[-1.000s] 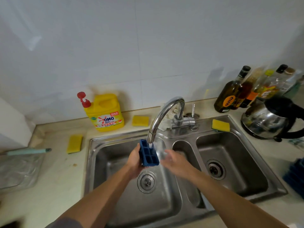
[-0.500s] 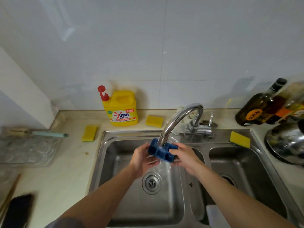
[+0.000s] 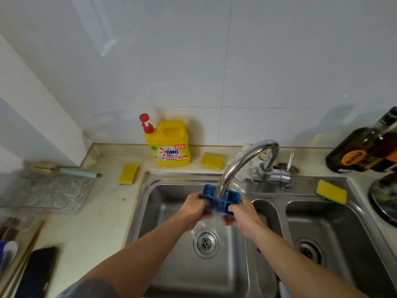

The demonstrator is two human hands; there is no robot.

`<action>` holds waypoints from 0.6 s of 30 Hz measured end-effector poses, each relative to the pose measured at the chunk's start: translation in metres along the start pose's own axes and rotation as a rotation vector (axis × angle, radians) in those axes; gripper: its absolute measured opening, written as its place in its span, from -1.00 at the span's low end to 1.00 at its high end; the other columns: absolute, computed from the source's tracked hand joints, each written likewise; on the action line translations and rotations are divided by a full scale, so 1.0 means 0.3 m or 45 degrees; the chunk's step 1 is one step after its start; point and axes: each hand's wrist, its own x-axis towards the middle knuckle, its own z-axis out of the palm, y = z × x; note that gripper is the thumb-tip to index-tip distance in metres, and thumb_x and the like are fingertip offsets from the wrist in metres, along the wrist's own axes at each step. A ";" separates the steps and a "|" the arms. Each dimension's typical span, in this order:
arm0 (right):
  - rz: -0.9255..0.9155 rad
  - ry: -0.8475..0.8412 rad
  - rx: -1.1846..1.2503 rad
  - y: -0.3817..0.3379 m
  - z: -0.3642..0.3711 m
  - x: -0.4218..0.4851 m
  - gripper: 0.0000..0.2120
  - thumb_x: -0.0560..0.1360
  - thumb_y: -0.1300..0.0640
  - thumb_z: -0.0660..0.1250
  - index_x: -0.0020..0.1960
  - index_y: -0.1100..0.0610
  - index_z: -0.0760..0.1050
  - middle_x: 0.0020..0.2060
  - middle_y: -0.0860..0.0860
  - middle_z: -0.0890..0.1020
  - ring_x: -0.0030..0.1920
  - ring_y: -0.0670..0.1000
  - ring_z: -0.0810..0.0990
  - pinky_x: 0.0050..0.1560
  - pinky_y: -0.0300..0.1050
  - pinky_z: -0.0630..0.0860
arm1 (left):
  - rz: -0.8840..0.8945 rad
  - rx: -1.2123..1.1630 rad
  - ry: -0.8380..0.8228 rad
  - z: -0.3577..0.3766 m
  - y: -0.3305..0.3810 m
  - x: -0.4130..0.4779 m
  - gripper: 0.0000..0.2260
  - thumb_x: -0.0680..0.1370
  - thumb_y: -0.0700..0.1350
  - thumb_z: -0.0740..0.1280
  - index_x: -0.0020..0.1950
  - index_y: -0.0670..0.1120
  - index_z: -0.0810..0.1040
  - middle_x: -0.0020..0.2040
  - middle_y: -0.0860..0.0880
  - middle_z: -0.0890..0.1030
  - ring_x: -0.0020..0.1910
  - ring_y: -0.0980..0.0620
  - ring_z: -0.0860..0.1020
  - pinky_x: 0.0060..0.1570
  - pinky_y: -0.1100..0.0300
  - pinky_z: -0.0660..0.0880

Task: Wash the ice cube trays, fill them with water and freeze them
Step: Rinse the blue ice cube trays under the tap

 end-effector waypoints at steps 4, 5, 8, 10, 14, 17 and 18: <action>-0.036 0.067 -0.167 -0.008 0.032 0.020 -0.77 0.58 0.39 0.19 0.08 0.13 0.52 -0.22 0.24 0.67 -0.41 0.10 0.62 -0.36 -0.07 0.59 | 0.013 0.091 0.070 -0.005 0.018 0.001 -0.78 0.59 -0.37 0.16 0.08 -0.19 0.57 -0.21 -0.12 0.62 -0.36 0.07 0.57 -0.35 0.25 0.54; -0.052 0.069 -0.184 -0.014 0.039 0.022 -0.77 0.58 0.38 0.19 0.04 0.12 0.54 -0.25 0.24 0.68 -0.42 0.10 0.62 -0.37 -0.08 0.58 | 0.020 0.124 0.101 -0.008 0.022 0.001 -0.78 0.59 -0.36 0.16 0.05 -0.17 0.57 -0.24 -0.11 0.62 -0.39 0.08 0.56 -0.38 0.25 0.52; -0.087 0.065 -0.191 -0.025 0.056 0.031 -0.80 0.59 0.34 0.21 0.02 0.11 0.54 -0.22 0.23 0.70 -0.42 0.09 0.62 -0.38 -0.08 0.58 | 0.053 0.190 0.144 -0.023 0.026 -0.004 -0.77 0.58 -0.34 0.14 -0.02 -0.13 0.56 -0.29 -0.08 0.61 -0.45 0.09 0.53 -0.43 0.25 0.47; -0.087 0.077 -0.176 -0.025 0.068 0.038 -0.84 0.61 0.32 0.23 0.03 0.10 0.53 -0.16 0.23 0.69 -0.44 0.07 0.61 -0.38 -0.08 0.58 | 0.060 0.212 0.157 -0.037 0.024 -0.008 -0.77 0.58 -0.34 0.14 0.02 -0.14 0.56 -0.26 -0.09 0.62 -0.45 0.09 0.54 -0.42 0.26 0.48; -0.122 0.055 -0.201 -0.017 0.102 0.036 -0.85 0.66 0.24 0.22 0.11 0.05 0.51 -0.18 0.20 0.71 -0.46 0.07 0.62 -0.43 -0.12 0.56 | 0.038 0.124 0.198 -0.061 0.011 -0.018 -0.74 0.58 -0.36 0.14 0.06 -0.13 0.58 -0.16 -0.13 0.69 -0.39 0.07 0.60 -0.37 0.24 0.54; -0.241 -0.007 -0.318 -0.016 0.125 0.023 -0.81 0.63 0.26 0.22 0.10 -0.01 0.46 -0.29 0.15 0.71 -0.43 0.11 0.68 -0.44 -0.12 0.57 | -0.013 -0.050 0.258 -0.072 -0.010 -0.027 -0.75 0.60 -0.37 0.15 0.09 -0.16 0.58 -0.16 -0.15 0.69 -0.35 0.02 0.60 -0.36 0.19 0.56; -0.272 -0.025 -0.348 -0.013 0.130 0.019 -0.76 0.60 0.30 0.20 0.09 -0.03 0.45 -0.33 0.14 0.71 -0.41 0.12 0.69 -0.43 -0.12 0.58 | -0.037 -0.106 0.277 -0.075 -0.014 -0.030 -0.77 0.60 -0.38 0.15 0.10 -0.19 0.56 -0.15 -0.17 0.67 -0.34 0.00 0.59 -0.37 0.19 0.55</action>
